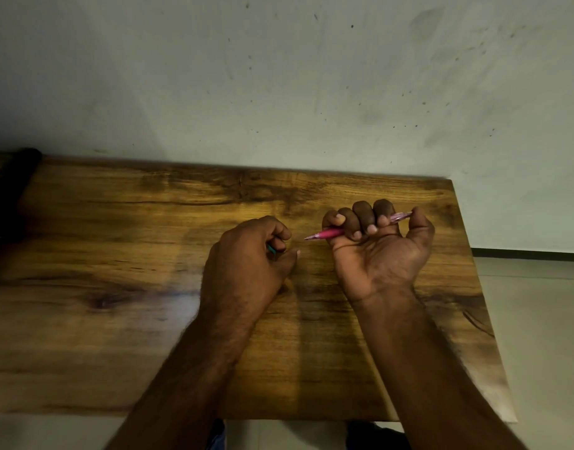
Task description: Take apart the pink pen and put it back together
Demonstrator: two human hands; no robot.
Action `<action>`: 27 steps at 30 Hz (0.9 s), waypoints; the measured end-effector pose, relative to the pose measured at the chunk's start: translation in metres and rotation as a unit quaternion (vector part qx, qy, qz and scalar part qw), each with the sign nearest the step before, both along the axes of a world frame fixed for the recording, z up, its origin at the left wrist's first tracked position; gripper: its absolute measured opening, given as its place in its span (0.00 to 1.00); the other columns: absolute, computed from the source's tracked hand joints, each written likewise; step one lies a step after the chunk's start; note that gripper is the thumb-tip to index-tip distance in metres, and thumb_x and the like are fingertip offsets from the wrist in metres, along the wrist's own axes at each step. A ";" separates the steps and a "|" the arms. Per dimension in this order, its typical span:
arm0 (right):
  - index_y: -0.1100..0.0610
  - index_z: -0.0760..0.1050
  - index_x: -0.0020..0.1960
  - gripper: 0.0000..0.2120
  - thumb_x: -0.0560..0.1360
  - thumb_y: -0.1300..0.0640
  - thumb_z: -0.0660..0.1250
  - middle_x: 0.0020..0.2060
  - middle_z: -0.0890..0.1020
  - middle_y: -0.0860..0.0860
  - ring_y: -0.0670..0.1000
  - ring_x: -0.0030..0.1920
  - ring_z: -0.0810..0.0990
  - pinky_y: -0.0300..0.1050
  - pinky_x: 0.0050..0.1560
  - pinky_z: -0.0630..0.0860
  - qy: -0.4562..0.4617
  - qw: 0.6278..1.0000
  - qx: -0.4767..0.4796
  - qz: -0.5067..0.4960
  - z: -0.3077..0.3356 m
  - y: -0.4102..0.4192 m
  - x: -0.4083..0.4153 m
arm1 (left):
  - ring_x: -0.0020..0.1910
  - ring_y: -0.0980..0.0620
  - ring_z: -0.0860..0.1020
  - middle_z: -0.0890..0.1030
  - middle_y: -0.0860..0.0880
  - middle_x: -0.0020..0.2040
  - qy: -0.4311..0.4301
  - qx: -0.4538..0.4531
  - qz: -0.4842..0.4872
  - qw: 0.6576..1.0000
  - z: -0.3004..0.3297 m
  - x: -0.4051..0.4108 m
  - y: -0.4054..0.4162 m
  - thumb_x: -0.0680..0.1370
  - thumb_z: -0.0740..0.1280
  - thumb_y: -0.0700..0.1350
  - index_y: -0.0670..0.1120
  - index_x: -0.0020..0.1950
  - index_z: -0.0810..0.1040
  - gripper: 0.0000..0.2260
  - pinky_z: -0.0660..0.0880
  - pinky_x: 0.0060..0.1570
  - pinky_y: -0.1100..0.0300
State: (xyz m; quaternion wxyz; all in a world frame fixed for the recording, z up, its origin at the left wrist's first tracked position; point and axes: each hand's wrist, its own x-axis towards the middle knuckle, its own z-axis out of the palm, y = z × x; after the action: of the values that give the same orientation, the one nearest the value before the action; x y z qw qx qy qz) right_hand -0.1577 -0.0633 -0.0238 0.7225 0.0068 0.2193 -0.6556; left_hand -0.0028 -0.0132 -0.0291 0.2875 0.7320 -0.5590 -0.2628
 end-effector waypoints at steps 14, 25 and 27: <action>0.56 0.65 0.32 0.22 0.74 0.39 0.57 0.26 0.63 0.51 0.50 0.29 0.60 0.46 0.38 0.70 0.005 1.000 -0.008 0.014 0.000 -0.001 0.000 | 0.39 0.66 0.79 0.81 0.62 0.40 -0.006 -0.001 0.002 1.000 -0.002 0.000 -0.001 0.71 0.80 0.52 0.59 0.50 0.82 0.11 0.77 0.39 0.64; 0.56 0.65 0.31 0.21 0.73 0.41 0.57 0.25 0.62 0.51 0.51 0.28 0.60 0.46 0.38 0.70 0.011 1.000 0.001 0.001 0.000 -0.001 0.000 | 0.39 0.66 0.79 0.81 0.62 0.40 -0.005 -0.011 -0.001 1.000 -0.004 0.001 0.000 0.71 0.80 0.52 0.59 0.49 0.82 0.11 0.77 0.38 0.65; 0.56 0.65 0.32 0.22 0.74 0.40 0.56 0.26 0.62 0.51 0.51 0.28 0.60 0.47 0.38 0.70 0.004 1.000 0.004 0.003 0.000 -0.001 0.000 | 0.39 0.66 0.79 0.81 0.62 0.40 -0.004 -0.009 -0.001 1.000 -0.005 0.001 0.000 0.71 0.80 0.52 0.59 0.49 0.82 0.11 0.79 0.38 0.63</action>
State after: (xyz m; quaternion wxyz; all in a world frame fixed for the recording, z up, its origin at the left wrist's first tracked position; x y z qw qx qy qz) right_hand -0.1577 -0.0645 -0.0237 0.7234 0.0060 0.2246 -0.6528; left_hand -0.0019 -0.0134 -0.0338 0.2913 0.7298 -0.5632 -0.2554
